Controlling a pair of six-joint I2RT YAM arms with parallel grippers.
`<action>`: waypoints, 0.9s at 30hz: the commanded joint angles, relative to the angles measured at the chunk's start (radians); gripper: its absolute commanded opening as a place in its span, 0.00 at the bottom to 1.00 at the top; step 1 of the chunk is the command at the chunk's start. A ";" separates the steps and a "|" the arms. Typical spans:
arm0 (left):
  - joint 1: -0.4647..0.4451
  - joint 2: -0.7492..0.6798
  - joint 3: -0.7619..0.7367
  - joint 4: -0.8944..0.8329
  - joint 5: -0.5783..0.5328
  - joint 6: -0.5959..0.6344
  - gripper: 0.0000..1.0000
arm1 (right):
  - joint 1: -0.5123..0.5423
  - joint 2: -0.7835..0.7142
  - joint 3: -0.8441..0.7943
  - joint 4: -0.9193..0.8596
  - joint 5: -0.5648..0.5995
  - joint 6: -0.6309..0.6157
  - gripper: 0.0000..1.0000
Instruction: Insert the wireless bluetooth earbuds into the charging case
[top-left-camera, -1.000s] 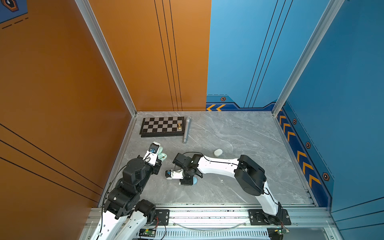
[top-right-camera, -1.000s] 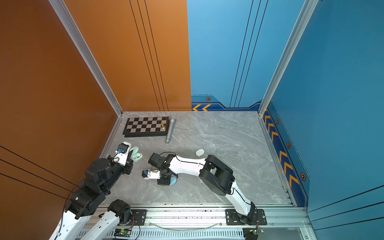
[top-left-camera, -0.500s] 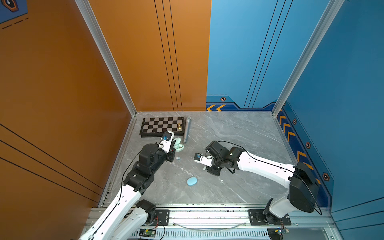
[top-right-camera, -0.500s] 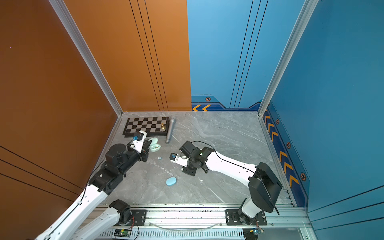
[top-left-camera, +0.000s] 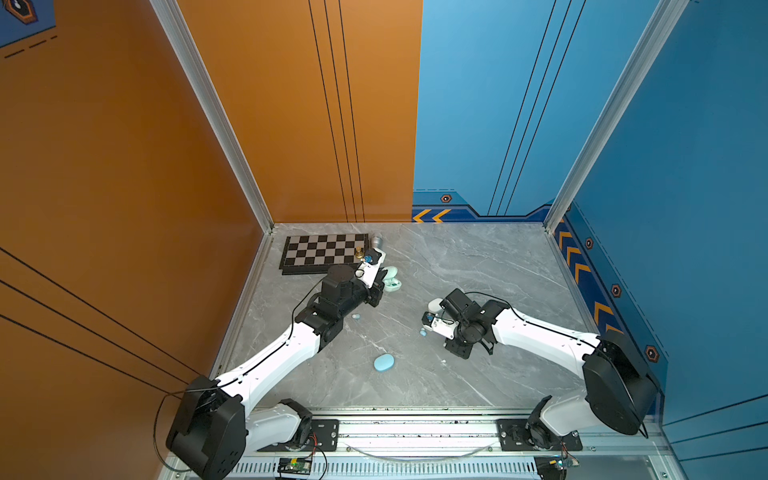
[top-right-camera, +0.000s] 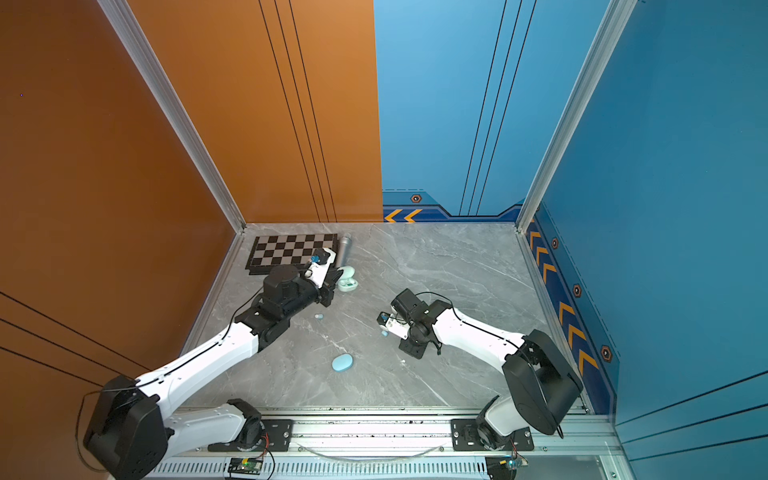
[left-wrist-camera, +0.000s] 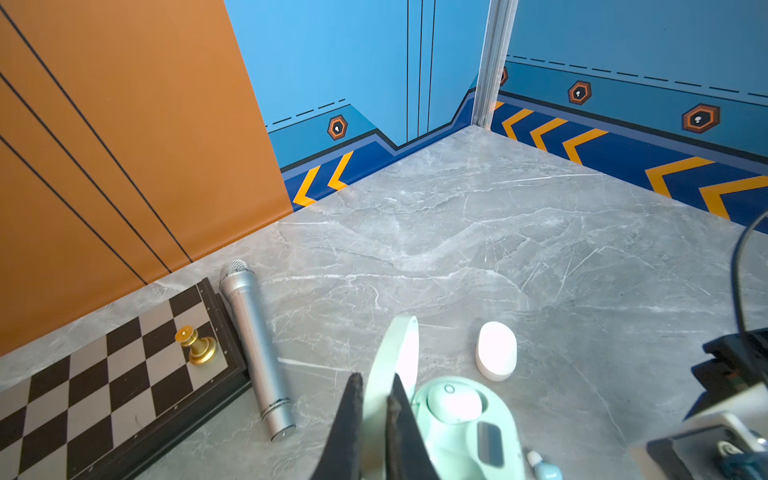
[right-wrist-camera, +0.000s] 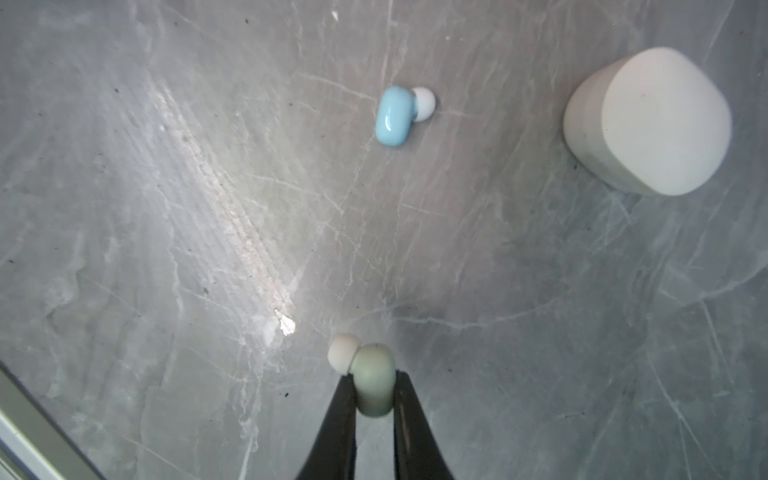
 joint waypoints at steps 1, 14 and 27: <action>-0.016 0.019 0.041 0.079 0.025 -0.014 0.00 | -0.006 0.041 -0.020 -0.030 -0.001 -0.049 0.17; -0.033 0.032 0.062 0.079 0.018 -0.003 0.00 | -0.006 0.108 -0.039 -0.005 0.007 -0.052 0.33; -0.037 0.002 0.038 0.079 -0.007 0.001 0.00 | -0.111 0.106 -0.002 0.028 0.050 0.006 0.42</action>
